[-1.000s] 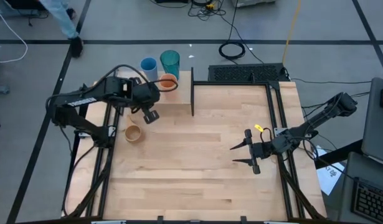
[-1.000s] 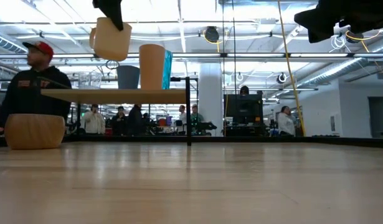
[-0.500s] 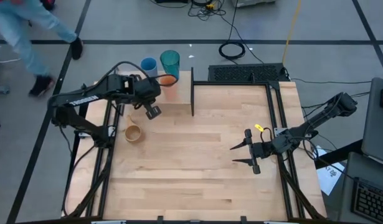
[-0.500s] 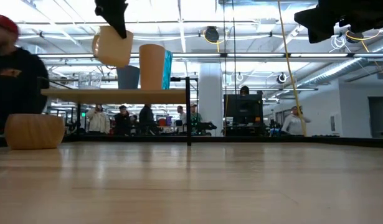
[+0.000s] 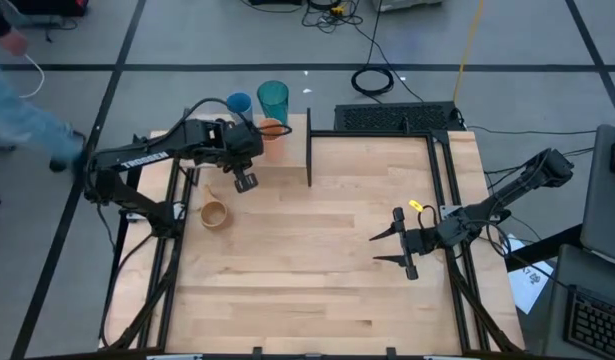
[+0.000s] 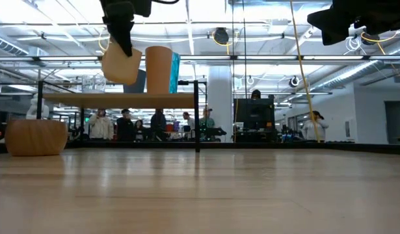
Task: Stack small to large cups/mugs on shelf
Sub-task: Put the orange mug on the shelf, then put the wooden mug on the shelf
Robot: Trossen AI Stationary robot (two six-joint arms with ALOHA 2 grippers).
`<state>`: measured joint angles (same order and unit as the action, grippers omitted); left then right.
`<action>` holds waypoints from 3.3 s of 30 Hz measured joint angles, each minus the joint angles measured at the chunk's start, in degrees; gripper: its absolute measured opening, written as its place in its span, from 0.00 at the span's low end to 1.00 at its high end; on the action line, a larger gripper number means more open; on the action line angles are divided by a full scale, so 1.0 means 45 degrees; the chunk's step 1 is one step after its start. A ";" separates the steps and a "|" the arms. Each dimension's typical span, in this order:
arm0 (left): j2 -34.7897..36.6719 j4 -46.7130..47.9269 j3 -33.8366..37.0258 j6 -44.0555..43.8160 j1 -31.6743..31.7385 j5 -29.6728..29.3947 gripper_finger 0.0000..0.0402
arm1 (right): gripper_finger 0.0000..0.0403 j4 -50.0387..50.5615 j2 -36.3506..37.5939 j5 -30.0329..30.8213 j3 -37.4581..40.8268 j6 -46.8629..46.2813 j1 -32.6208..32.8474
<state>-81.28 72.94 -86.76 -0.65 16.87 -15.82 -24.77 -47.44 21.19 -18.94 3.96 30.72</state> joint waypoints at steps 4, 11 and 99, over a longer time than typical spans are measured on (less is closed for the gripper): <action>0.0000 -0.0189 0.0010 -0.0135 0.0387 0.0115 0.02 | 0.52 0.0000 0.0000 0.0000 -0.0003 0.0036 -0.0001; 0.0000 -0.1019 0.0379 -0.0965 0.0988 0.0094 0.02 | 0.52 0.0000 0.0000 0.0000 -0.0003 0.0036 0.0000; 0.1800 0.1445 -0.2156 -0.0736 -0.3078 -0.1543 0.36 | 0.52 0.0107 0.0002 -0.0005 0.0001 0.0041 0.0004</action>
<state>-73.17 79.45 -96.46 -3.96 3.02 -22.76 -24.29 -47.43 21.17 -18.94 4.14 30.74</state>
